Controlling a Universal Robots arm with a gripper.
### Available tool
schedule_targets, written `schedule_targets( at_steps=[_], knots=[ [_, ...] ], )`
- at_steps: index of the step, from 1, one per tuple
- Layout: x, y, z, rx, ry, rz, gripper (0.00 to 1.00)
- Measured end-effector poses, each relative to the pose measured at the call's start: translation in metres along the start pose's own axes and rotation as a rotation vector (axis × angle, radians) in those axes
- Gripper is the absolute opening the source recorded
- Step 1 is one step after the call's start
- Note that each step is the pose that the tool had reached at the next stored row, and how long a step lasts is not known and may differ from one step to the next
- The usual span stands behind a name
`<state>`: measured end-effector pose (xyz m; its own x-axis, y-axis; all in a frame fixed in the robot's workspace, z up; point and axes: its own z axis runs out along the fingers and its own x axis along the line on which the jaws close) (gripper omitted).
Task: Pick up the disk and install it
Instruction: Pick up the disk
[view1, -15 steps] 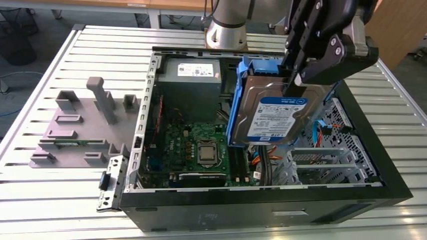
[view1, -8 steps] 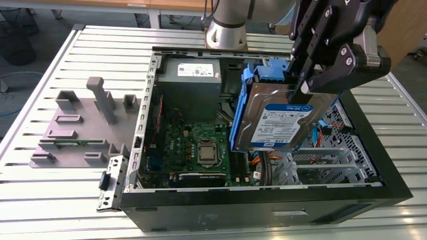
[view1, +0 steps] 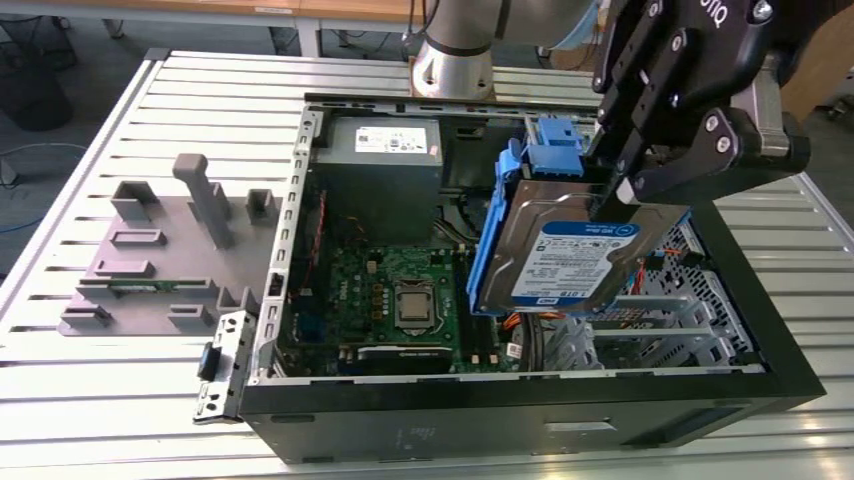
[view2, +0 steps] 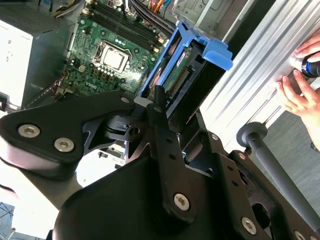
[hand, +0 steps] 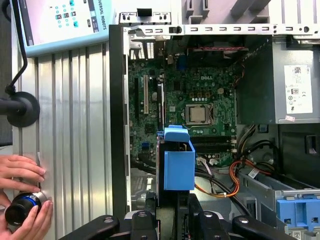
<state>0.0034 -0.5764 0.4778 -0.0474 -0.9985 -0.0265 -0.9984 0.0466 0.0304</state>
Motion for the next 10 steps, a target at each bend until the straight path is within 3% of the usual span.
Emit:
schedule_targets(
  at_steps=[4,10],
  knots=[
    [0.0012,-0.0046,0.0004,-0.0005,-0.0001,0.000,0.35],
    [0.0012,-0.0051,0.0003,-0.0006,0.0001,0.001,0.35]
  ],
)
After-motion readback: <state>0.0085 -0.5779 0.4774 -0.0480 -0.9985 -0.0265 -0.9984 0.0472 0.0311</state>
